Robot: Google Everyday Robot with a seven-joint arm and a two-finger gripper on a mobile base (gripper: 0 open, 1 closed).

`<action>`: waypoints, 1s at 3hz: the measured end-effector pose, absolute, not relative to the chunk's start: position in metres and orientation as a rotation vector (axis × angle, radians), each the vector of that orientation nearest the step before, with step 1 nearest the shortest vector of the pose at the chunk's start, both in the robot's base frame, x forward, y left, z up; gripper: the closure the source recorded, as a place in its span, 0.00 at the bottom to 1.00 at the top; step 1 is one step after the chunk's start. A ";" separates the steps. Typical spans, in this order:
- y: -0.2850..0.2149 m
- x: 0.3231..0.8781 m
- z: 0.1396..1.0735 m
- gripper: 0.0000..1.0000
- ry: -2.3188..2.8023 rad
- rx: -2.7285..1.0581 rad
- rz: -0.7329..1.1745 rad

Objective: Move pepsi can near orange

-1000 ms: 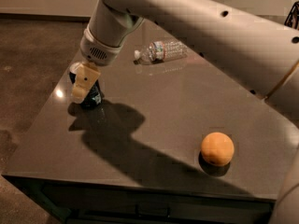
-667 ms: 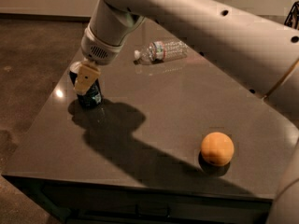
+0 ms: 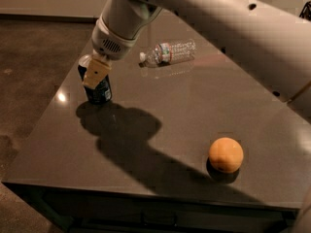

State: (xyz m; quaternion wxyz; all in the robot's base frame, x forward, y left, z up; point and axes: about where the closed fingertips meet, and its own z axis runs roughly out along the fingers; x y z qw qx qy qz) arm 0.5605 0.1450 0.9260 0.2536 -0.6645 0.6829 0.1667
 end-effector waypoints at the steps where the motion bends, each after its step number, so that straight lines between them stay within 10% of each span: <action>1: 0.117 0.566 0.946 1.00 1.845 -1.773 0.429; 3: 0.042 0.575 0.962 1.00 1.865 -1.685 0.379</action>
Offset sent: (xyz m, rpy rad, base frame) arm 0.0253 -0.1261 0.0473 0.0452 -0.0788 -0.1278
